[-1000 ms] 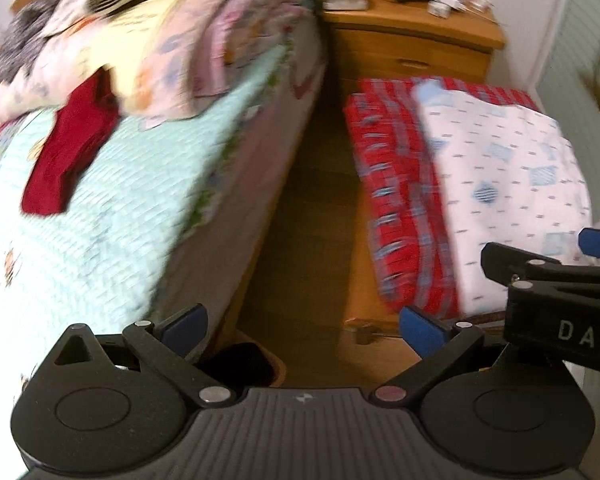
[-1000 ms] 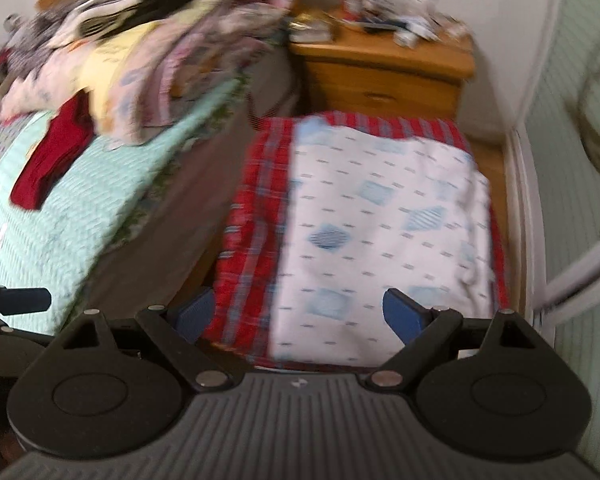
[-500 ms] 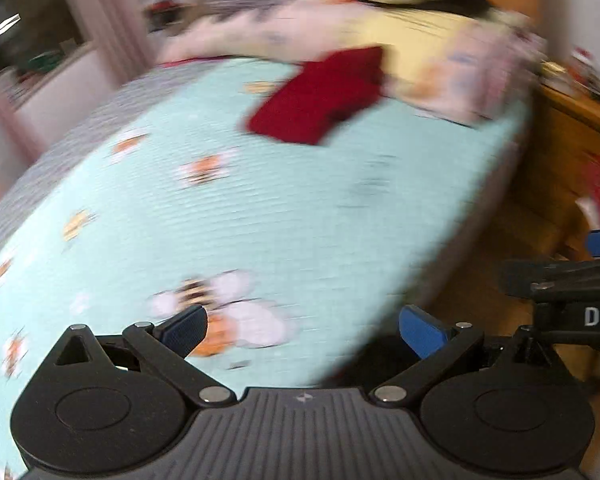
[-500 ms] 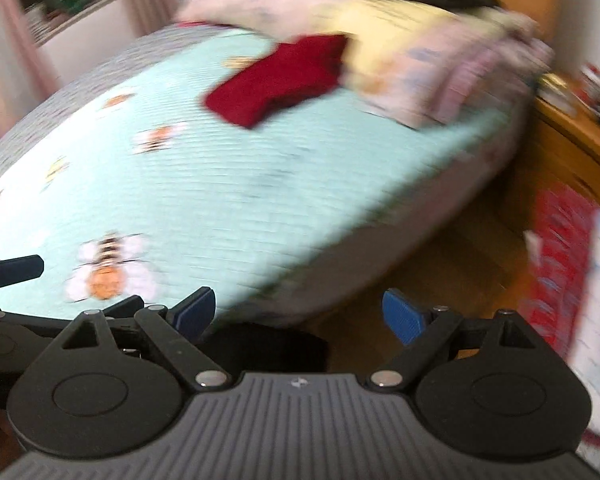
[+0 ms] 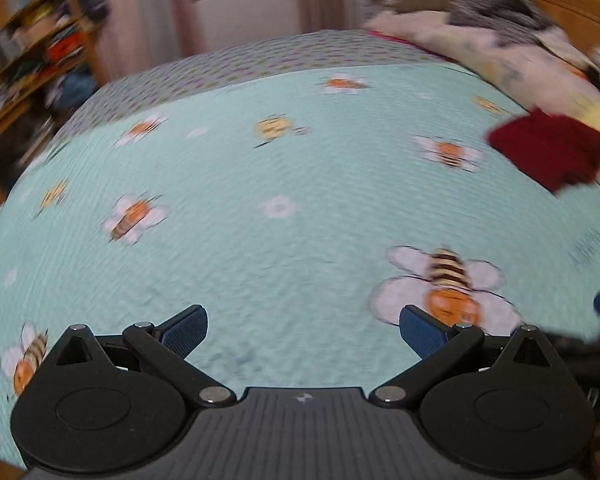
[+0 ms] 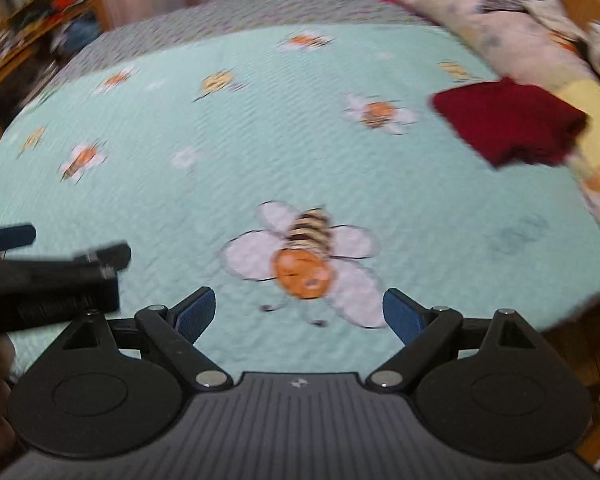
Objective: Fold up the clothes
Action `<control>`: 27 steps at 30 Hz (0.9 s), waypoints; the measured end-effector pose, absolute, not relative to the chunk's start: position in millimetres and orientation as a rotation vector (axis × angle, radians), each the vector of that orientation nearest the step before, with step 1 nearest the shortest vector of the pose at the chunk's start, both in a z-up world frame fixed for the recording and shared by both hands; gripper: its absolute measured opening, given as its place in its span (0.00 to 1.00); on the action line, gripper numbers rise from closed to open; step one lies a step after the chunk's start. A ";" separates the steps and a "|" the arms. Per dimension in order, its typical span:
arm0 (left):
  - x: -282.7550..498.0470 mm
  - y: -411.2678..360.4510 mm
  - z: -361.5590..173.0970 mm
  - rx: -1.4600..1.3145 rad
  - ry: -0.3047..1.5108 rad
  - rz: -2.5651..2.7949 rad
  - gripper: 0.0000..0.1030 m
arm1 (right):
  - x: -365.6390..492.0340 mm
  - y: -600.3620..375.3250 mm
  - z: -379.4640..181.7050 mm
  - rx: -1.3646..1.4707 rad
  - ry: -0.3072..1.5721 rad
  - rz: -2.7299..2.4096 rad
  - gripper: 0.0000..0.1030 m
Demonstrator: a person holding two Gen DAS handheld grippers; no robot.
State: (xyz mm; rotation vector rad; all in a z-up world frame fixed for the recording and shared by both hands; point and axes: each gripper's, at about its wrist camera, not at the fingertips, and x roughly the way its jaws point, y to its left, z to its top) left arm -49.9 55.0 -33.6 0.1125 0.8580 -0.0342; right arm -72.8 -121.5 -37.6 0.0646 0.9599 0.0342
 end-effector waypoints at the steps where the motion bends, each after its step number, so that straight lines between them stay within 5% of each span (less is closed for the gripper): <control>1: -46.5 65.4 -35.5 0.096 0.863 -0.018 0.99 | -67.4 -112.8 -40.7 0.053 0.970 0.051 0.88; 27: 57.9 143.0 -74.9 -0.030 0.991 0.125 0.98 | 53.4 -45.4 -85.9 0.048 1.074 0.186 0.88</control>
